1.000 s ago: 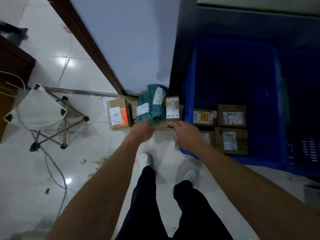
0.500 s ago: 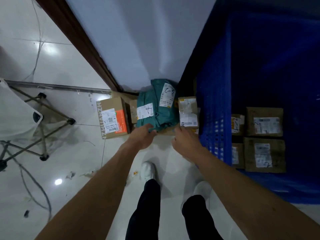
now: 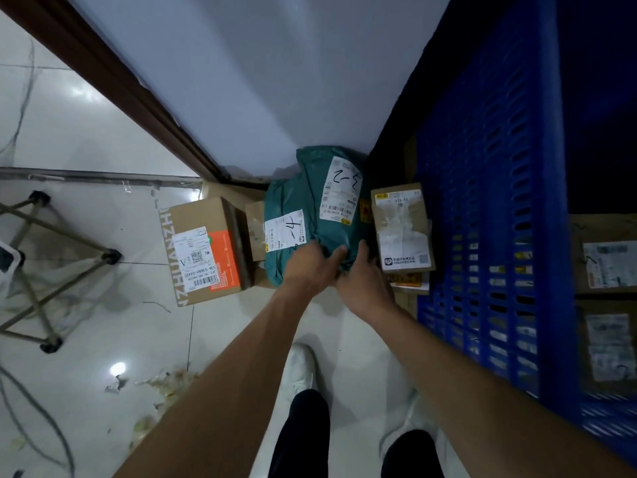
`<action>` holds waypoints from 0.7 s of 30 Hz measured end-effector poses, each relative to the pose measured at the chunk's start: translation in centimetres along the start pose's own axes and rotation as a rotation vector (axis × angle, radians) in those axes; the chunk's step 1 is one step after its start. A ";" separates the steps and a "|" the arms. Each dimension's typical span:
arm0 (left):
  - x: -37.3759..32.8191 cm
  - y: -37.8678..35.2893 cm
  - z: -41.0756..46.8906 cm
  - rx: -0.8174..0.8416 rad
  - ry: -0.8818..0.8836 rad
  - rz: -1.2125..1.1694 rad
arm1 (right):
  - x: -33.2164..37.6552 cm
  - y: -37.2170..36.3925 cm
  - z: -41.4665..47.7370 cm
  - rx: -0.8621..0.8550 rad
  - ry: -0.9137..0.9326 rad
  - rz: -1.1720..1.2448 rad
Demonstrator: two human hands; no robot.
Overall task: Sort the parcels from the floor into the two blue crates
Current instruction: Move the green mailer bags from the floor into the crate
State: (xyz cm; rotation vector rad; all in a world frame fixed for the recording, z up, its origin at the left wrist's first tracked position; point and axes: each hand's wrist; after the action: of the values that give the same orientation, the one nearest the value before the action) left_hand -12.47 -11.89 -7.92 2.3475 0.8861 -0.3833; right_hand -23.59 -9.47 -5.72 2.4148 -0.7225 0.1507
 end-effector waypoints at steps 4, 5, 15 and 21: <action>-0.9 -0.5 0.7 -0.064 0.016 0.079 | 0.0 -0.3 0.0 -0.003 0.025 0.006; -1.2 -0.5 0.6 -0.053 0.018 0.097 | 0.0 -0.2 -0.1 0.006 0.035 0.000; -3.1 -0.3 0.7 0.036 0.051 0.012 | 0.3 1.2 -0.9 0.073 0.079 -0.006; -2.7 -0.4 0.3 0.043 0.078 -0.116 | 0.3 1.6 -1.8 0.108 0.092 0.035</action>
State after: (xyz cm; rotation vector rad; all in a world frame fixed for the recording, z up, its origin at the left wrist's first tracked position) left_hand -14.75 -13.27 -7.10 2.3706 1.0646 -0.3632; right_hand -24.12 -9.65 -3.35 2.4797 -0.7311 0.3208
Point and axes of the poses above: each hand's wrist, its own z-axis towards the middle knuckle, its own y-axis out of the back of the hand, x = y × z, and after that the axes turned 8 degrees about x, right-handed
